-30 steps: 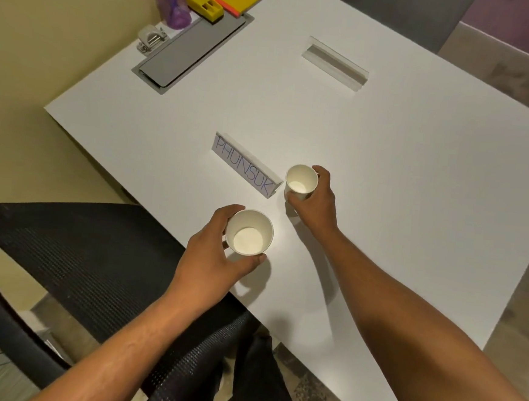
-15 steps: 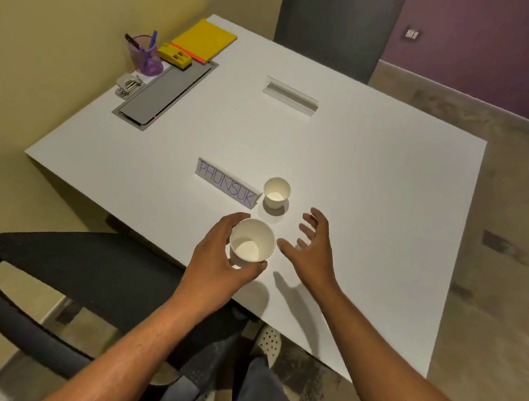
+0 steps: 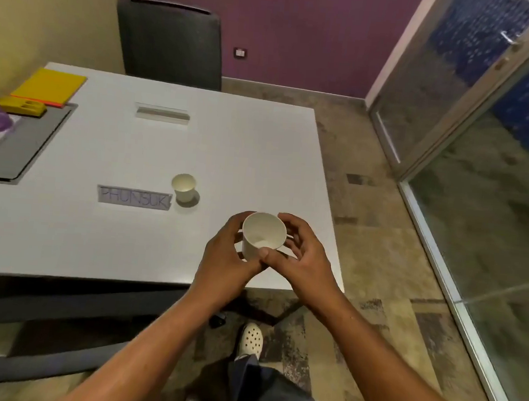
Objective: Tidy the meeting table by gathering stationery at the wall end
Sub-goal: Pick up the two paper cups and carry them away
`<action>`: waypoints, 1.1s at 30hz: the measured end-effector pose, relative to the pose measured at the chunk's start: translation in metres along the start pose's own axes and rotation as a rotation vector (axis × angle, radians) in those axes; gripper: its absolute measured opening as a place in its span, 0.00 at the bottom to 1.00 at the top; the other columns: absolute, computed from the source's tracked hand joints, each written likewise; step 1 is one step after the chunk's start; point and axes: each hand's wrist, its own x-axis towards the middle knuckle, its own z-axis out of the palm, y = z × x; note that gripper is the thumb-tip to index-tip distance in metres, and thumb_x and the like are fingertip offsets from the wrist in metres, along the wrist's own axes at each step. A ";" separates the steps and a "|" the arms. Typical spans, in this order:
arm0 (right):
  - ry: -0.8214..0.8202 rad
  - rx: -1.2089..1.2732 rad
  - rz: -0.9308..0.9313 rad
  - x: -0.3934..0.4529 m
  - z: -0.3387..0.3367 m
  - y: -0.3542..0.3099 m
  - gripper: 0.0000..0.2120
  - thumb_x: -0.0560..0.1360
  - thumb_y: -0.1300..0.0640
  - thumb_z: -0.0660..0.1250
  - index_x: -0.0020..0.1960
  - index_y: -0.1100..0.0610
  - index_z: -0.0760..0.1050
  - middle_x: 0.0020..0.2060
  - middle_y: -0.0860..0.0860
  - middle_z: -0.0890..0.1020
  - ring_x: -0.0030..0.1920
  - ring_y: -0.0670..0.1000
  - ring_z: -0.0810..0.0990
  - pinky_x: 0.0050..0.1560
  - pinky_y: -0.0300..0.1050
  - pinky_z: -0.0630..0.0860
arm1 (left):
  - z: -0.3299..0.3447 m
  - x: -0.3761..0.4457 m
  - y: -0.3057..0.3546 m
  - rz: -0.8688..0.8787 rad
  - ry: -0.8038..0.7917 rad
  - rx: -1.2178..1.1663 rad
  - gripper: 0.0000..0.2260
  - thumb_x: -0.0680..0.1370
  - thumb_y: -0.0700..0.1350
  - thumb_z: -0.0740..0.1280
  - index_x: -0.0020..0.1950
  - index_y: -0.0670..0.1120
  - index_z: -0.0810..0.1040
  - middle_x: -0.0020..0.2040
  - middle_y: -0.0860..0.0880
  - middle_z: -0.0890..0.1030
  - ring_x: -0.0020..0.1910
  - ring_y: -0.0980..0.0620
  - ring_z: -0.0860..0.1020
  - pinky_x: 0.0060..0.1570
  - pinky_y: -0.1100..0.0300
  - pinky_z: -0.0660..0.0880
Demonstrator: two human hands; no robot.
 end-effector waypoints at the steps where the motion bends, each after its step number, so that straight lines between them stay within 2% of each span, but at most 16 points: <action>1: 0.044 -0.009 0.005 -0.013 -0.010 0.003 0.35 0.68 0.46 0.80 0.72 0.43 0.71 0.64 0.37 0.79 0.65 0.38 0.78 0.60 0.36 0.79 | 0.013 -0.003 0.004 0.010 -0.040 -0.001 0.27 0.73 0.49 0.79 0.67 0.64 0.72 0.62 0.66 0.79 0.61 0.64 0.78 0.51 0.72 0.75; 4: 0.149 -0.039 0.019 -0.046 -0.045 0.009 0.36 0.68 0.47 0.82 0.72 0.44 0.71 0.65 0.39 0.80 0.66 0.39 0.78 0.65 0.41 0.78 | 0.053 -0.012 0.016 0.051 -0.149 0.009 0.28 0.72 0.50 0.80 0.66 0.65 0.73 0.61 0.67 0.80 0.60 0.66 0.78 0.53 0.70 0.75; 8: 0.275 -0.012 0.038 -0.080 -0.091 0.020 0.32 0.71 0.55 0.82 0.71 0.45 0.72 0.65 0.42 0.80 0.64 0.39 0.79 0.57 0.33 0.78 | 0.105 -0.020 0.033 0.111 -0.270 0.052 0.26 0.72 0.48 0.80 0.63 0.68 0.73 0.60 0.68 0.80 0.59 0.70 0.77 0.54 0.69 0.77; 13: 0.411 0.008 0.051 -0.106 -0.157 0.046 0.33 0.70 0.55 0.83 0.70 0.43 0.73 0.63 0.41 0.81 0.64 0.41 0.80 0.58 0.36 0.80 | 0.188 -0.019 0.046 0.131 -0.414 0.086 0.29 0.73 0.43 0.79 0.68 0.63 0.74 0.64 0.64 0.80 0.63 0.64 0.78 0.62 0.60 0.79; 17: 0.507 0.014 0.057 -0.124 -0.235 0.072 0.31 0.70 0.59 0.82 0.67 0.44 0.74 0.60 0.39 0.81 0.62 0.40 0.80 0.59 0.35 0.79 | 0.274 -0.012 0.056 0.111 -0.549 0.111 0.33 0.73 0.40 0.77 0.69 0.69 0.71 0.64 0.67 0.78 0.64 0.67 0.76 0.62 0.64 0.76; 20: 0.557 0.048 0.079 -0.135 -0.300 0.094 0.30 0.70 0.60 0.83 0.66 0.46 0.75 0.61 0.41 0.82 0.62 0.42 0.81 0.60 0.39 0.80 | 0.342 -0.004 0.064 0.014 -0.668 0.060 0.35 0.73 0.35 0.73 0.72 0.65 0.71 0.67 0.64 0.78 0.69 0.64 0.75 0.69 0.58 0.75; 22: 0.583 0.054 0.087 -0.138 -0.341 0.107 0.30 0.69 0.60 0.83 0.66 0.46 0.75 0.61 0.42 0.82 0.62 0.42 0.81 0.60 0.38 0.79 | 0.383 0.002 0.070 -0.101 -0.700 -0.048 0.33 0.74 0.30 0.69 0.73 0.58 0.75 0.67 0.58 0.82 0.70 0.57 0.77 0.71 0.50 0.76; 24: 0.608 0.048 0.094 -0.138 -0.378 0.116 0.31 0.69 0.60 0.83 0.66 0.47 0.74 0.61 0.43 0.82 0.61 0.41 0.81 0.59 0.34 0.77 | 0.417 0.009 0.079 -0.256 -0.718 -0.195 0.31 0.73 0.30 0.67 0.72 0.54 0.78 0.64 0.51 0.85 0.67 0.48 0.80 0.69 0.45 0.77; 26: 0.617 0.054 0.108 -0.136 -0.405 0.123 0.31 0.68 0.59 0.83 0.66 0.48 0.74 0.61 0.43 0.82 0.62 0.41 0.81 0.60 0.35 0.77 | 0.444 0.016 0.086 -0.370 -0.742 -0.314 0.31 0.69 0.33 0.65 0.72 0.51 0.79 0.66 0.46 0.84 0.68 0.43 0.79 0.67 0.46 0.78; 29: 0.626 0.043 0.106 -0.130 -0.436 0.129 0.31 0.68 0.57 0.83 0.66 0.45 0.74 0.60 0.41 0.82 0.62 0.43 0.81 0.63 0.40 0.78 | 0.474 0.027 0.100 -0.490 -0.756 -0.518 0.28 0.71 0.39 0.64 0.72 0.45 0.79 0.69 0.41 0.81 0.64 0.45 0.79 0.65 0.45 0.77; 31: 0.617 0.018 0.107 -0.121 -0.454 0.131 0.30 0.68 0.56 0.83 0.65 0.43 0.73 0.60 0.38 0.81 0.62 0.42 0.80 0.61 0.37 0.77 | 0.494 0.037 0.110 -0.524 -0.734 -0.590 0.20 0.77 0.44 0.64 0.68 0.42 0.81 0.66 0.40 0.82 0.59 0.46 0.79 0.61 0.45 0.77; 33: 0.612 0.002 0.109 -0.108 -0.471 0.132 0.30 0.68 0.56 0.82 0.65 0.42 0.73 0.59 0.37 0.81 0.62 0.41 0.80 0.60 0.35 0.77 | 0.513 0.052 0.117 -0.542 -0.700 -0.580 0.16 0.80 0.50 0.64 0.62 0.45 0.84 0.60 0.41 0.82 0.54 0.47 0.80 0.56 0.47 0.76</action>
